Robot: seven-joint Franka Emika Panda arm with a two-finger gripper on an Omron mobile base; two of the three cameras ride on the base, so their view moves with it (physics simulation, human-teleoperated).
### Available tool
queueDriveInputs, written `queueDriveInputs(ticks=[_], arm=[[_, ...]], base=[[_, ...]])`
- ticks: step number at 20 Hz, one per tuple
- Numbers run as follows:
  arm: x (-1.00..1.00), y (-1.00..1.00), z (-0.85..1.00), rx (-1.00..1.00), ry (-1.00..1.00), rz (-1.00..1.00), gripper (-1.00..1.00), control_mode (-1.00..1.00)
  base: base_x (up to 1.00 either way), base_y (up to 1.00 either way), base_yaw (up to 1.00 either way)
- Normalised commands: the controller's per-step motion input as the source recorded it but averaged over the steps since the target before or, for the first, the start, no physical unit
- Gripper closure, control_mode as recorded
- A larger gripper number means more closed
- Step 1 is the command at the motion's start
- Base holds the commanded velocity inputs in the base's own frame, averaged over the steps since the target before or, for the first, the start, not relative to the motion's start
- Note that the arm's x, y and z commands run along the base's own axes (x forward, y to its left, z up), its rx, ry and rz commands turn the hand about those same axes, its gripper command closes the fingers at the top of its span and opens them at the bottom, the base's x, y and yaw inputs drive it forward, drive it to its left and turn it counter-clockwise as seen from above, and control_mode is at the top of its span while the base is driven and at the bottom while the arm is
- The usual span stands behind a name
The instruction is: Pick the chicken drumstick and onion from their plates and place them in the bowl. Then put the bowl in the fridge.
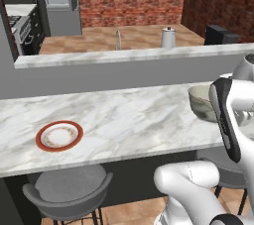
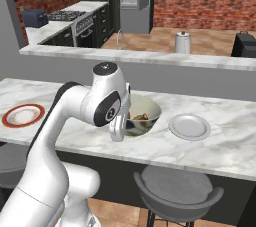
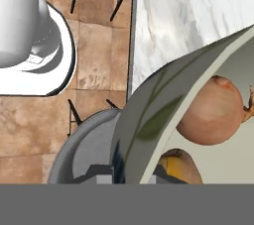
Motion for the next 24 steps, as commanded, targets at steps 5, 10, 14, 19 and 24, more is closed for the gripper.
queueDriveInputs(ticks=[5,10,14,19,24], arm=[[-0.03,0.33,-0.03,0.05,-0.03,0.0,1.0,-1.0],[0.0,0.01,0.0,0.03,0.0,0.0,1.0,-1.0],[0.0,0.0,0.0,0.0,0.0,0.0,1.0,-1.0],[0.0,0.0,0.0,0.0,0.0,0.0,1.0,-1.0],[0.0,0.0,0.0,0.0,0.0,0.0,1.0,1.0]], base=[[0.0,0.0,0.0],[0.0,0.0,0.0],[0.0,0.0,0.0],[0.0,0.0,0.0],[0.0,0.0,0.0]])
